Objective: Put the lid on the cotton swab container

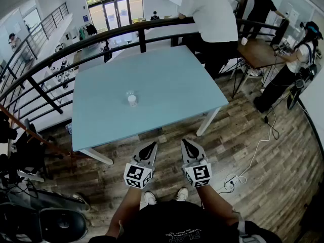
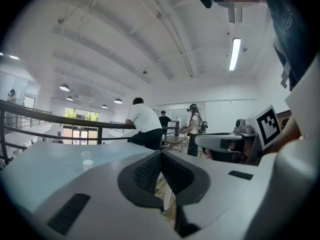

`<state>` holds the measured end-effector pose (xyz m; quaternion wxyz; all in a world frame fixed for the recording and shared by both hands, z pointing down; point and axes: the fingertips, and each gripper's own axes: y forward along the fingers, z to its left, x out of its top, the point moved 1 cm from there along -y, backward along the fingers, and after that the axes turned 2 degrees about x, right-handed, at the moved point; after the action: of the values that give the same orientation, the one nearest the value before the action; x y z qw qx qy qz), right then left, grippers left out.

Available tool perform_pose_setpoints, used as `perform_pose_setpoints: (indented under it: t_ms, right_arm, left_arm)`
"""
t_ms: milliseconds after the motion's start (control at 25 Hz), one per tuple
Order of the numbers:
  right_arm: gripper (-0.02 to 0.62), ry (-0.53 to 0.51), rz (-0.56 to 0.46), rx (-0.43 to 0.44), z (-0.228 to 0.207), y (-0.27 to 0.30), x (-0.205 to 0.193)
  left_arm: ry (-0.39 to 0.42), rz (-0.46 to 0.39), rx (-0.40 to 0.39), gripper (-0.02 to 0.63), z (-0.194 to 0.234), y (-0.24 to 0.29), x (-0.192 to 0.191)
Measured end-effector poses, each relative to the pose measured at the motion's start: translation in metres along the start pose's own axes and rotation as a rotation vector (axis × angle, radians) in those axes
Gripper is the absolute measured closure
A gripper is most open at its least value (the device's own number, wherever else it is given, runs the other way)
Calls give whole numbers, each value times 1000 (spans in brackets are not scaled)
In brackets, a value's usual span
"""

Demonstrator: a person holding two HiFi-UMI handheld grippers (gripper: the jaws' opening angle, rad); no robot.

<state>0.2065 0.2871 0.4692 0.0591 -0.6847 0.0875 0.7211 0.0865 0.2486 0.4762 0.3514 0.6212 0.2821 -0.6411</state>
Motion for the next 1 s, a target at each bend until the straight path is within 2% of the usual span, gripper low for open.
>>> perform_pose_setpoints:
  t_ms: [160,360,760,1000]
  right_arm:
    - [577,-13,-1,31,20,0,2]
    - [577,-15,16,58,49,0,-1]
    - [577,9,-12,43,80,7,-2]
    - [577,47,-21,69,111,23,2]
  left_arm:
    - [-16,-4,19,594,11,-15,-2]
    - [-75,-18,62,594,26,-38,-3]
    - [-67,-7,82,594,53,-80,-12]
    - [-68,-8,90,594,75,-106,-14]
